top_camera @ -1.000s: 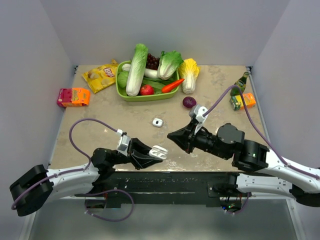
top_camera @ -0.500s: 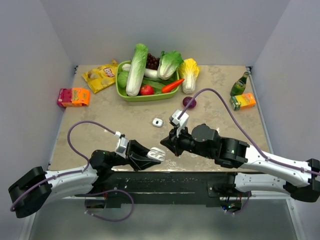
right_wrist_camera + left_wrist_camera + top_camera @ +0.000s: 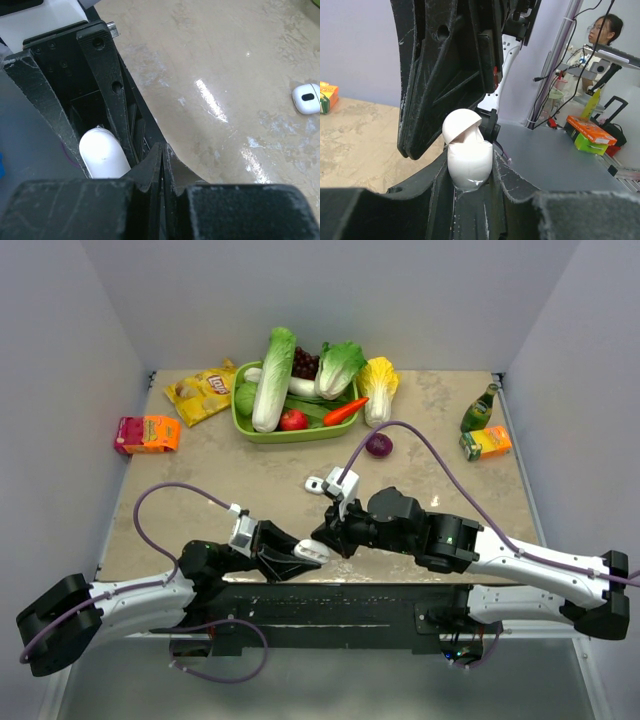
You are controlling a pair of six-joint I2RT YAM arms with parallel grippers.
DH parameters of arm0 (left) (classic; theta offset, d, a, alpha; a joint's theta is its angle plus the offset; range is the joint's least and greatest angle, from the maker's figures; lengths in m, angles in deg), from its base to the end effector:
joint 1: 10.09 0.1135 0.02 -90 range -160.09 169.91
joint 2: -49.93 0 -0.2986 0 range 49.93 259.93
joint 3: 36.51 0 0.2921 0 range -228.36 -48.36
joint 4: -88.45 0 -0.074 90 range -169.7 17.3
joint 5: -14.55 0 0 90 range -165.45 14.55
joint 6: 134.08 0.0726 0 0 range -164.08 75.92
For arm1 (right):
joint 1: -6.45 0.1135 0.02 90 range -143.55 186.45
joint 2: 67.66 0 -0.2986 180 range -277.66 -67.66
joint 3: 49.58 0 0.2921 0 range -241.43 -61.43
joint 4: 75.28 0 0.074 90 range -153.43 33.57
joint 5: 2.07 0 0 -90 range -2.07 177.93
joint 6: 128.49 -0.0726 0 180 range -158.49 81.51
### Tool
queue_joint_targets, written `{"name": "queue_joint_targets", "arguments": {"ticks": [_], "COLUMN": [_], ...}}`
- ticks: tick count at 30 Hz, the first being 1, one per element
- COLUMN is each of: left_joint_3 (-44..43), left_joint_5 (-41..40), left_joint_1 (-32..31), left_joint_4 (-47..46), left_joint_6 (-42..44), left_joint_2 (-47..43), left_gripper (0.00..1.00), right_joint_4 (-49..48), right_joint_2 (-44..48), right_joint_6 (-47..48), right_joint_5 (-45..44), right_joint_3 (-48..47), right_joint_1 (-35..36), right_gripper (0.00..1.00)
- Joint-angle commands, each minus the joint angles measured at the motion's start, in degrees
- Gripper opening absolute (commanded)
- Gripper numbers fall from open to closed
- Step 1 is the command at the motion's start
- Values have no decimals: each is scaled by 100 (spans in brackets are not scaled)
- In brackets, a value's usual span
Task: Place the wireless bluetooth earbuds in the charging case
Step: Close the charging case.
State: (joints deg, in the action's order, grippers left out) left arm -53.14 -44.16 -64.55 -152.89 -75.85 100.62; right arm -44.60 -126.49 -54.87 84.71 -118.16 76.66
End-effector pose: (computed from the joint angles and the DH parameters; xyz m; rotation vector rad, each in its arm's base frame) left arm 0.0819 -0.1796 0.2433 0.7830 1.0767 -1.6039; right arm 0.1021 0.2716 0.3661 -0.8953 1.8514 0.9283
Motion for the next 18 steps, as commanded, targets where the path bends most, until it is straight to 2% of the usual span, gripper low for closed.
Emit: {"name": "queue_joint_targets", "arguments": {"ticks": [1,6,11,18], "left_joint_3": [21,-14,-58,-243], "left_joint_5": [-79,-228,-439,-448], "left_joint_1": [-21,-30,-21,-21], "left_joint_4": [-961,-785,-513,-486], "left_joint_6": [215,197,136,153], "left_joint_2": [-60,1,54,300], "left_gripper": [0,0,0,0], "right_joint_4": [-222,-257,-317,-564], "right_joint_2": [64,126,607,513], "right_joint_6": [117,135,-137,135], "right_joint_5": [243,209,-890,190], "right_joint_3": [-58,39,345,461], "right_joint_1": [1,1,1,1], "right_gripper": [5,6,10,13]}}
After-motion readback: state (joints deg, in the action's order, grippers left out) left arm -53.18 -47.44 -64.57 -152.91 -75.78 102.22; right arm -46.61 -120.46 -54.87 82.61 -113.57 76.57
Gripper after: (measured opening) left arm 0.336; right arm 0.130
